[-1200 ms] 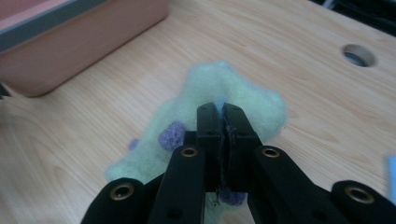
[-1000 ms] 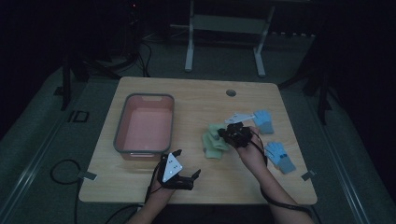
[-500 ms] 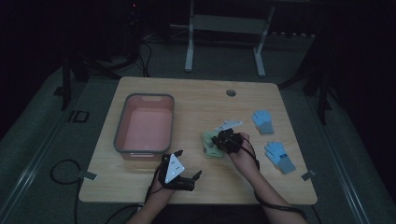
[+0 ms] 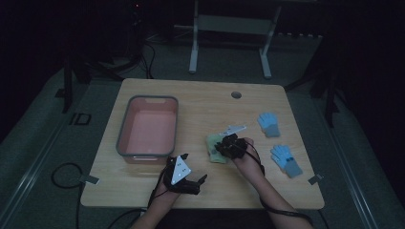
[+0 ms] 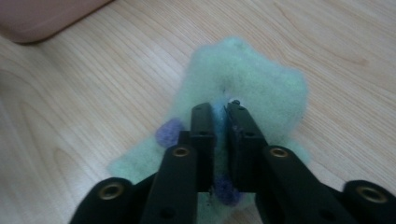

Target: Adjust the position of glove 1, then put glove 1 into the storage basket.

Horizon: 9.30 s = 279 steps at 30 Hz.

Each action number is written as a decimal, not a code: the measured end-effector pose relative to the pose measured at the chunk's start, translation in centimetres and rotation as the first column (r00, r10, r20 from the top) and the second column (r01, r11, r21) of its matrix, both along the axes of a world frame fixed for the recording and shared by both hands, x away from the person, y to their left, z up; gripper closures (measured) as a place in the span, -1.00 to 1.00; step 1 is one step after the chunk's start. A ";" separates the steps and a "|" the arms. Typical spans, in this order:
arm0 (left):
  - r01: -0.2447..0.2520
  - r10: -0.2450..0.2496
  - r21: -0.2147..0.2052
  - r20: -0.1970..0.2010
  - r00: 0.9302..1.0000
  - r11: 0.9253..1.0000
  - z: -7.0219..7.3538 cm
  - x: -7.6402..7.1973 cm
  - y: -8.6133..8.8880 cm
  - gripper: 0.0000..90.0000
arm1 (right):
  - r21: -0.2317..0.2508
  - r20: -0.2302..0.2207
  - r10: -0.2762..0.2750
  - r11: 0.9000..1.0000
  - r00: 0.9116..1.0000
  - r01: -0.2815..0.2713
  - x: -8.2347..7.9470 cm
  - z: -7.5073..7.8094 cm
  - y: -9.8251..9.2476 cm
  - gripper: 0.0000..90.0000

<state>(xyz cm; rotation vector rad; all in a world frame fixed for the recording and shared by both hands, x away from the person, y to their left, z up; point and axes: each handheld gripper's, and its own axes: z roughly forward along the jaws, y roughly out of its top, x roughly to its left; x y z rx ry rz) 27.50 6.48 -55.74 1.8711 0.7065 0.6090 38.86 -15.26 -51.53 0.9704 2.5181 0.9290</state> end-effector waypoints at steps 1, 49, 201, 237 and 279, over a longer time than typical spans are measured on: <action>-0.003 0.003 0.004 0.006 1.000 1.000 0.0 0.0 -0.1 -0.98 | 0.004 -0.002 0.006 1.000 1.000 -0.006 -0.1 0.2 -0.1 0.73; 0.366 -0.352 0.386 -0.108 0.930 0.847 0.4 8.0 -7.1 -0.04 | 0.181 -0.336 0.116 0.982 0.935 -0.057 8.2 -2.2 -2.3 0.20; 0.262 -0.028 0.531 -0.409 0.912 0.805 7.5 13.0 12.4 -0.20 | 0.170 -0.161 0.278 0.953 0.947 -0.251 8.1 5.8 16.5 0.11; 0.084 -0.026 0.209 -0.267 0.963 0.974 9.9 7.9 6.0 -0.99 | 0.232 -0.052 0.299 0.932 0.953 -0.280 4.4 5.8 4.0 -0.53; 0.276 -0.223 0.153 -0.293 0.930 0.949 2.6 4.2 -2.3 -0.99 | 0.202 0.050 -0.006 0.979 0.999 -0.004 2.2 2.4 -13.2 -0.18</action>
